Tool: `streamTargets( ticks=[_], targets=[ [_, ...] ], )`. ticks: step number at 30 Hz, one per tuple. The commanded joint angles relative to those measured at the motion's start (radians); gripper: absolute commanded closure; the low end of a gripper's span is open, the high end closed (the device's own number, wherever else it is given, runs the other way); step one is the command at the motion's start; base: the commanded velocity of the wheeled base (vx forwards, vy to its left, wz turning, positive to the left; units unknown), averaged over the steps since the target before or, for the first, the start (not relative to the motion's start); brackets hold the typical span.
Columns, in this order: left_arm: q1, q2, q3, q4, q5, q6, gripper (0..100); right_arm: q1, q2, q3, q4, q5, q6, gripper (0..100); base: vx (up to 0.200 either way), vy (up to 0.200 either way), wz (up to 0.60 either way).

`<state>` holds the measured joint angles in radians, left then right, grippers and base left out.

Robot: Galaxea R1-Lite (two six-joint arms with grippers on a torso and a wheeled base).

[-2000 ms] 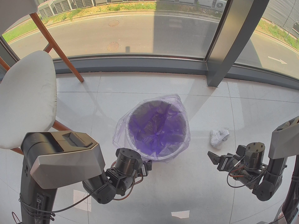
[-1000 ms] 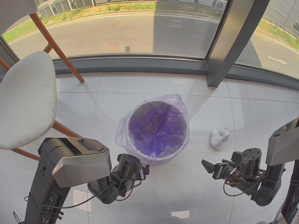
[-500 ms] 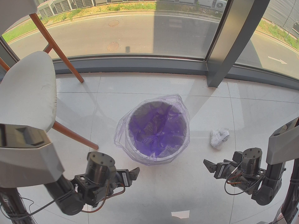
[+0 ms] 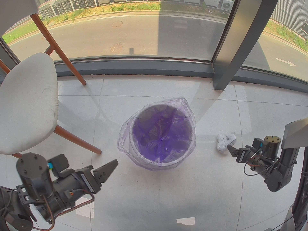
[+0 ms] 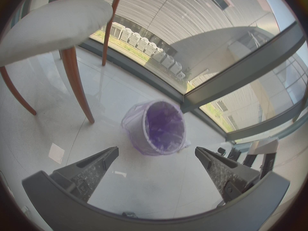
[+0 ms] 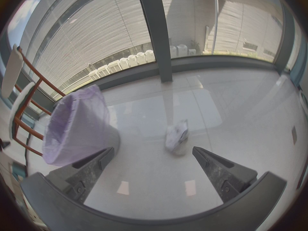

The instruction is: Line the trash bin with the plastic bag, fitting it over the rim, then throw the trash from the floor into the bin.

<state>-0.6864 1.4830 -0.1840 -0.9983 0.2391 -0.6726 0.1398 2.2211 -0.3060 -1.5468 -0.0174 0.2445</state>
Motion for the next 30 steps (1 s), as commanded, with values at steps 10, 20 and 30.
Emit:
streamTargets(
  ticks=[10, 20, 30],
  targets=[
    [0.159, -0.187, 0.021, 0.026, -0.003, -0.098, 0, -0.187, 0.167, -0.591, 0.467, 0.128, -0.123, 0, 0.000, 0.000, 0.00],
    [0.196, -0.193, 0.090, 0.024, -0.001, -0.091, 0, -0.184, 0.327, -0.887, 0.671, 0.128, -0.125, 0, 0.000, 0.000, 0.00],
    [0.212, -0.190, 0.089, 0.024, -0.008, -0.091, 0, -0.190, 0.411, -1.059, 0.804, 0.123, -0.126, 0, 0.000, 0.000, 0.00]
  ],
)
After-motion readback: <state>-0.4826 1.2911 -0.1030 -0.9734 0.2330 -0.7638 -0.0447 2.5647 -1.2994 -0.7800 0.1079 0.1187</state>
